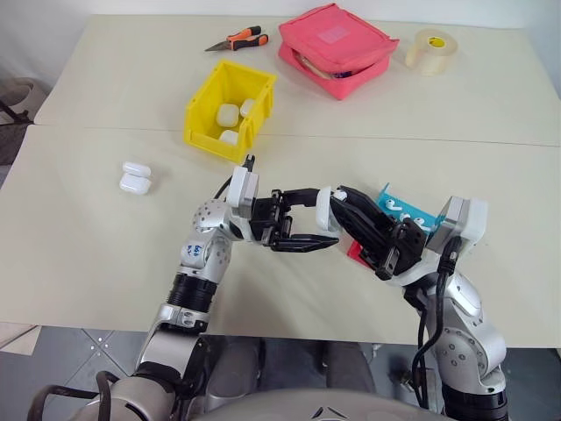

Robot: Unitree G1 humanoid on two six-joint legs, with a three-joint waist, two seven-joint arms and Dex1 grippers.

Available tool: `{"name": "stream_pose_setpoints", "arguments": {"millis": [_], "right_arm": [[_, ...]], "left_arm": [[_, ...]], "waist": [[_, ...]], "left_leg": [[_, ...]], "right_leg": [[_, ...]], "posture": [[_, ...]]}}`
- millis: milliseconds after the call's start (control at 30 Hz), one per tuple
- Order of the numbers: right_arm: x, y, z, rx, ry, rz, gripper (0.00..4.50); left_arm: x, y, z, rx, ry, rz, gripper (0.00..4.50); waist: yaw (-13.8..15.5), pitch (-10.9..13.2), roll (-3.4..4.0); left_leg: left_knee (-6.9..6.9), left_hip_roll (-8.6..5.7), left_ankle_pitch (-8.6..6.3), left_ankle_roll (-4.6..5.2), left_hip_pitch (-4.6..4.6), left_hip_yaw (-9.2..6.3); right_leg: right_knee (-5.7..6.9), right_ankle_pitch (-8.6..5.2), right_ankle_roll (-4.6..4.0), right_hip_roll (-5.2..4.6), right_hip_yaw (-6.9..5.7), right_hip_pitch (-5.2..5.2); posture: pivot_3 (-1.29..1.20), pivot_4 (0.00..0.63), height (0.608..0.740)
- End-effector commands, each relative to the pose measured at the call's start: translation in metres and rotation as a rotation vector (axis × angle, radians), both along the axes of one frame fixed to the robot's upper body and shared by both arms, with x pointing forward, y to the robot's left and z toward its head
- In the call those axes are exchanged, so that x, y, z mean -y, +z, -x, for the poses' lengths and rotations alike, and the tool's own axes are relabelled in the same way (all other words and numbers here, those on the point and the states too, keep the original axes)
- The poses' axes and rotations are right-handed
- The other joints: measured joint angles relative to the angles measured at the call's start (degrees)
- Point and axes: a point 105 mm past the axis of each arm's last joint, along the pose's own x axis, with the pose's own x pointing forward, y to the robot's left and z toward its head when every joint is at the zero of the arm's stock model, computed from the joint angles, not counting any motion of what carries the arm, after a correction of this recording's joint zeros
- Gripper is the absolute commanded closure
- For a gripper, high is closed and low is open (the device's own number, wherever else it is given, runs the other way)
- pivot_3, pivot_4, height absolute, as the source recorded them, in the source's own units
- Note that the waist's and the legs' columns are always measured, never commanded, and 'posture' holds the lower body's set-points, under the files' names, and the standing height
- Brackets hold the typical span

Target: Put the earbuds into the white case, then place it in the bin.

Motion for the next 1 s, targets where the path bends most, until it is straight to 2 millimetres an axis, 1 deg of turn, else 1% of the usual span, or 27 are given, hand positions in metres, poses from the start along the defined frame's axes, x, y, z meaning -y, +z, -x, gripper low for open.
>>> {"name": "stream_pose_setpoints", "arguments": {"millis": [33, 167, 200, 267, 300, 333, 400, 433, 467, 500, 567, 633, 667, 767, 800, 900, 1000], "right_arm": [[-0.002, 0.0, -0.001, 0.011, 0.0, -0.004, 3.85], [-0.002, -0.012, -0.002, -0.034, 0.016, 0.062, 3.85], [-0.003, -0.016, -0.001, -0.076, 0.042, 0.061, 3.85], [-0.002, -0.016, -0.001, -0.089, 0.059, 0.063, 3.85], [-0.001, -0.014, 0.0, -0.093, 0.074, 0.057, 3.23], [-0.001, -0.011, 0.001, -0.077, 0.074, 0.065, 3.0], [0.001, -0.004, 0.002, -0.053, 0.084, 0.086, 2.32], [0.002, -0.003, 0.002, -0.044, 0.083, 0.096, 2.04], [0.003, -0.002, 0.001, -0.038, 0.079, 0.101, 1.63], [0.007, 0.002, 0.003, -0.025, 0.074, 0.115, 1.36], [0.013, 0.007, 0.006, -0.011, 0.068, 0.133, 0.67], [0.024, 0.01, 0.011, 0.004, 0.04, 0.19, 0.01], [0.032, 0.011, 0.014, 0.003, 0.019, 0.223, 0.01], [0.068, 0.009, 0.023, -0.023, -0.086, 0.325, 0.01], [0.075, 0.009, 0.025, -0.031, -0.103, 0.344, 0.01], [0.111, -0.006, 0.035, -0.07, -0.199, 0.513, 0.01], [0.136, -0.017, 0.043, -0.11, -0.251, 0.61, 0.01]], "left_arm": [[0.003, 0.01, 0.005, 0.042, -0.017, 0.026, 1.69], [0.005, 0.012, 0.003, 0.047, -0.007, 0.041, 1.69], [0.005, 0.012, 0.003, 0.049, -0.006, 0.043, 1.69], [0.006, 0.012, 0.002, 0.051, -0.003, 0.047, 1.69], [0.006, 0.012, 0.002, 0.052, -0.002, 0.048, 1.69], [0.006, 0.012, 0.002, 0.053, -0.001, 0.049, 1.69], [0.007, 0.012, 0.002, 0.054, -0.001, 0.052, 1.69], [0.007, 0.012, 0.002, 0.054, -0.001, 0.053, 1.69], [0.008, 0.011, 0.002, 0.054, -0.001, 0.053, 1.69], [0.008, 0.011, 0.002, 0.054, 0.001, 0.055, 1.69], [0.008, 0.01, 0.002, 0.053, 0.006, 0.057, 1.69], [0.006, 0.007, 0.001, 0.054, 0.015, 0.051, 1.69], [0.003, 0.005, 0.0, 0.054, 0.026, 0.048, 1.69], [-0.006, -0.003, -0.004, 0.058, 0.059, 0.025, 1.69], [-0.007, -0.005, -0.004, 0.06, 0.064, 0.021, 1.69], [-0.014, -0.012, -0.005, 0.071, 0.086, -0.008, 1.69], [-0.02, -0.016, -0.007, 0.072, 0.108, -0.022, 1.69]], "waist": [[0.0, 0.0, 0.0], [0.0, 0.0, 0.0], [0.0, 0.0, 0.0], [0.0, 0.0, 0.0], [0.0, 0.0, 0.0], [0.0, 0.0, 0.0], [0.0, 0.0, 0.0], [0.0, 0.0, 0.0], [0.0, 0.0, 0.0], [0.1, 0.0, 0.0], [0.1, 0.0, 0.0], [0.2, 0.0, 0.0], [0.3, 0.0, -0.01], [0.5, 0.0, -0.01], [0.4, 0.0, -0.02], [0.3, 0.0, 0.0], [0.3, 0.0, -0.04]], "left_leg": [[0.0, 0.0, 0.0, 0.0, 0.0, 0.0], [0.0, 0.0, 0.0, 0.0, 0.0, 0.0], [0.0, 0.0, 0.0, 0.0, 0.0, 0.0], [0.0, 0.0, 0.0, 0.0, 0.0, 0.0], [0.0, 0.0, 0.0, 0.0, 0.0, 0.0], [0.0, 0.01, 0.0, 0.0, 0.0, 0.0], [0.0, 0.01, 0.0, 0.0, 0.0, 0.01], [0.0, 0.0, 0.0, 0.0, 0.0, 0.01], [0.0, 0.01, 0.0, 0.0, 0.0, 0.01], [0.0, 0.01, 0.0, 0.0, 0.0, 0.01], [0.0, 0.01, 0.0, 0.0, 0.0, 0.01], [0.0, -0.01, -0.01, 0.01, -0.02, 0.01], [0.0, -0.02, -0.01, 0.03, -0.03, 0.01], [-0.01, -0.03, -0.03, 0.06, -0.07, 0.01], [0.0, -0.03, -0.04, 0.07, -0.08, 0.04], [0.0, -0.01, -0.04, 0.08, -0.05, 0.23], [0.02, 0.01, -0.05, 0.09, -0.01, 0.56]], "right_leg": [[0.0, 0.0, 0.0, 0.0, 0.0, 0.0], [0.0, 0.0, 0.0, 0.0, 0.0, 0.0], [0.0, 0.0, 0.0, 0.0, 0.0, 0.0], [-0.01, 0.0, 0.0, 0.0, 0.0, 0.01], [-0.01, 0.0, 0.0, 0.0, 0.0, 0.01], [-0.02, 0.0, 0.0, 0.0, 0.0, 0.01], [-0.02, 0.0, 0.0, 0.0, 0.0, 0.01], [-0.02, 0.0, 0.0, 0.0, 0.0, 0.01], [-0.02, 0.0, 0.0, 0.0, 0.0, 0.01], [-0.02, 0.0, 0.0, 0.0, 0.0, 0.01], [-0.02, 0.0, 0.0, 0.0, 0.0, 0.01], [-0.05, 0.0, 0.0, -0.02, 0.0, 0.01], [-0.05, 0.0, 0.0, -0.03, 0.0, 0.02], [-0.11, 0.0, 0.0, -0.04, -0.03, 0.02], [-0.11, 0.0, 0.0, -0.04, -0.03, 0.03], [-0.1, 0.0, 0.0, -0.03, -0.01, 0.04], [-0.09, 0.0, 0.01, -0.02, -0.02, 0.1]], "posture": [[0.0, 0.15, 0.74], [0.0, 0.15, 0.74], [0.0, 0.15, 0.74], [0.0, 0.15, 0.74], [0.0, 0.15, 0.74], [0.0, 0.15, 0.74], [0.0, 0.15, 0.74], [0.0, 0.15, 0.74], [0.0, 0.15, 0.74], [0.0, 0.15, 0.74], [0.0, 0.15, 0.74], [0.0, 0.15, 0.74], [0.0, 0.15, 0.74], [0.0, 0.15, 0.74], [0.0, 0.15, 0.74], [0.0, 0.15, 0.74], [0.0, 0.15, 0.74]]}}
